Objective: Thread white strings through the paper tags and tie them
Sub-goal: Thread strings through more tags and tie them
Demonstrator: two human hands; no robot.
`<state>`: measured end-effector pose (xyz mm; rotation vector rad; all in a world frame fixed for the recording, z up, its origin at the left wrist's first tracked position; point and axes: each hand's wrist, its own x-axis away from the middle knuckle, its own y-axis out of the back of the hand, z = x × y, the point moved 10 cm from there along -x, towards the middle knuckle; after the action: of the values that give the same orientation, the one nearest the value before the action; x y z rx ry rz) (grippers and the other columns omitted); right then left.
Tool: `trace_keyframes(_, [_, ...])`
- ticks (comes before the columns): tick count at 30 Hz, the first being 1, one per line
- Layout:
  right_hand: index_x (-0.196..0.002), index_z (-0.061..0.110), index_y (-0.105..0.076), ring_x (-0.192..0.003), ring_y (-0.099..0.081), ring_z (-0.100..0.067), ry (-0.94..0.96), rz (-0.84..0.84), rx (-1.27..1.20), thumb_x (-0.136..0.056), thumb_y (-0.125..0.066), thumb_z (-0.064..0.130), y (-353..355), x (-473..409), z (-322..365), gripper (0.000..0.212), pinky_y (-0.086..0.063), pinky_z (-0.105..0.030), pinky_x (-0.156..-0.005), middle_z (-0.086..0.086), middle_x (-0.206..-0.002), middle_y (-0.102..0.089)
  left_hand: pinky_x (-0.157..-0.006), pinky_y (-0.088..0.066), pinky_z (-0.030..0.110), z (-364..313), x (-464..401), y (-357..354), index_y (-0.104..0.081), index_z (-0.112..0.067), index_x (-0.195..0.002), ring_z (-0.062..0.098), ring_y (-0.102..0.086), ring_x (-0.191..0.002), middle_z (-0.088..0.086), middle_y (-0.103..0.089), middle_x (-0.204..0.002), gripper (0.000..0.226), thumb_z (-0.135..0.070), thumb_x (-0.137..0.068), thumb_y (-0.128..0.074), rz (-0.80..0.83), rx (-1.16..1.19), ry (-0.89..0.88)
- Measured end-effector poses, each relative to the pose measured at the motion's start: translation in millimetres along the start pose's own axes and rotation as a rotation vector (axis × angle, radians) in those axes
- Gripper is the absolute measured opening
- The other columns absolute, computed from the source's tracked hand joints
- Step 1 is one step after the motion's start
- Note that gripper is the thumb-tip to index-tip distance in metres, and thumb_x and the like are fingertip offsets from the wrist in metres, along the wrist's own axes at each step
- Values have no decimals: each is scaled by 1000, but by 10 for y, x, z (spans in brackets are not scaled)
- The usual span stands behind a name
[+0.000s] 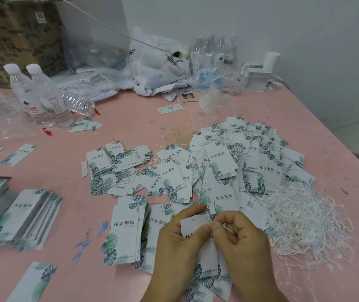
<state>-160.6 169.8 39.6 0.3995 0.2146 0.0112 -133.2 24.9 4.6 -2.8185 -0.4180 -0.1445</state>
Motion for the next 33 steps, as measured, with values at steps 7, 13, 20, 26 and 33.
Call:
trace_keyframes(7, [-79, 36, -64, -39, -31, -1, 14, 17, -18, -80, -70, 23, -32, 2, -7, 15, -29, -15, -39, 12, -39, -42, -66, -57, 31, -55, 25, -35, -76, -31, -103, 26, -73, -77, 15, -76, -90, 38, -20, -67, -82, 19, 21, -7])
trace_keyframes(13, [-82, 35, -65, -46, -36, -4, -30, 47, -73, -82, -68, 29, -55, -9, -70, 6, -35, -20, -43, 0, -48, -48, -66, -58, 35, -36, 25, -78, -76, -28, -101, 27, -72, -74, 19, -75, -85, 42, -26, -61, -85, 58, 90, 26])
trace_keyframes(20, [-81, 32, -65, -49, -43, -7, -65, 52, -152, -85, -67, 27, -43, -16, -93, 6, -40, -25, -46, -2, -54, -55, -65, -57, 34, 4, -11, -77, -77, -15, -99, 30, -68, -80, 22, -73, -93, 28, -26, -74, -71, 51, 224, 100])
trace_keyframes(26, [-80, 32, -66, -47, -41, -2, -59, 99, -152, -88, -68, 19, -96, 7, -63, 15, -37, -16, -44, 9, -51, -52, -69, -55, 36, 46, -35, -86, -76, -15, -98, 29, -69, -78, 21, -74, -90, 31, -19, -68, -77, 75, 237, 132])
trace_keyframes(33, [-79, 30, -67, -48, -41, -6, -92, 117, -192, -87, -69, 19, -127, -2, -83, 14, -37, -19, -46, 7, -51, -50, -63, -57, 34, 31, -54, -15, -76, -15, -96, 29, -70, -72, 22, -74, -90, 31, -20, -66, -85, 22, 240, 90])
